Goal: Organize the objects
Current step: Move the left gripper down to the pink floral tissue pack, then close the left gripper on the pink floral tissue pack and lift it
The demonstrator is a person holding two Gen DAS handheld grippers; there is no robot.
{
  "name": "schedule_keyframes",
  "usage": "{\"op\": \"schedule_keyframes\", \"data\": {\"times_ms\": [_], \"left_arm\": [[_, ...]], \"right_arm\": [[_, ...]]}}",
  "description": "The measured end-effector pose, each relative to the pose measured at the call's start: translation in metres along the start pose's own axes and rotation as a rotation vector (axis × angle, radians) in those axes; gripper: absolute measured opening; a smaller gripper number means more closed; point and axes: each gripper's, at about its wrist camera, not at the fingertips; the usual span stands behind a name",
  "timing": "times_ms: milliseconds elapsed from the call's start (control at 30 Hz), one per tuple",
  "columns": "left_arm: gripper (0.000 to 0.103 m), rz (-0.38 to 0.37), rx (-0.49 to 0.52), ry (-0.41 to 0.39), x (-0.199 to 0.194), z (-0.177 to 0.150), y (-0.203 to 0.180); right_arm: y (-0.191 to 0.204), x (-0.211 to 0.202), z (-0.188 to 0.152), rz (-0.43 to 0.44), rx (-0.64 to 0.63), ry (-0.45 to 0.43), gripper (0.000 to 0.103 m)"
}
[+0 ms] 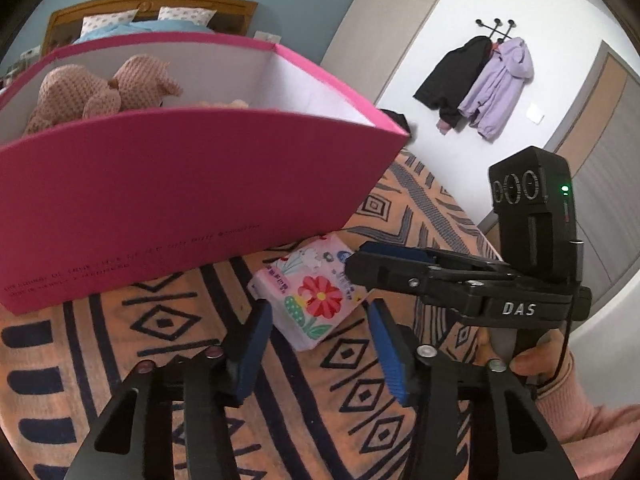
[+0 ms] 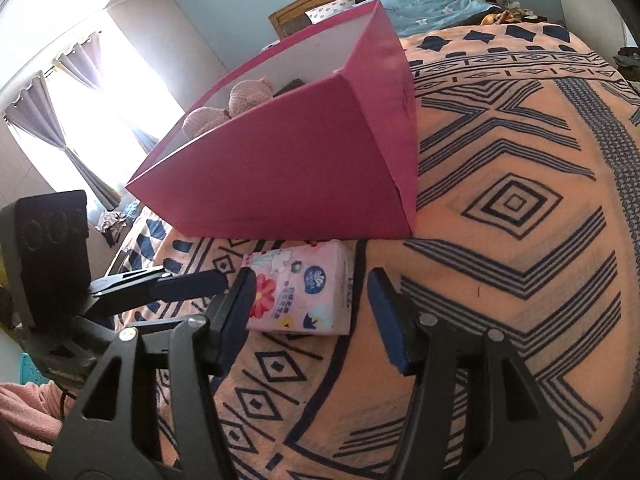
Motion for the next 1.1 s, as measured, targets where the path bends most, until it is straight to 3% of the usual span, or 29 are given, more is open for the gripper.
{"op": "schedule_keyframes", "data": {"times_ms": [133,367,533,1100], "left_arm": [[0.04,-0.003,-0.028,0.023,0.006,0.0,0.006],[0.039,-0.003,-0.045,0.034,0.009,-0.002,0.009],[0.035,-0.001,-0.037,0.045,0.012,-0.002,0.006],[0.035,0.018,-0.035,0.05,0.007,-0.005,0.006]], "right_arm": [[-0.002,0.002,0.0,0.005,0.003,0.006,0.06],[-0.001,0.006,0.0,0.014,0.003,0.019,0.056],[0.004,0.011,-0.001,0.01,-0.012,0.039,0.043],[0.016,0.007,-0.017,0.02,-0.039,0.076,0.043]]}}
Point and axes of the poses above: each gripper's, at about its wrist camera, not at the fingertips, and x roughly the way its jaws point, y to its left, z to its top, and after that the axes turned 15 degrees about y, right-handed
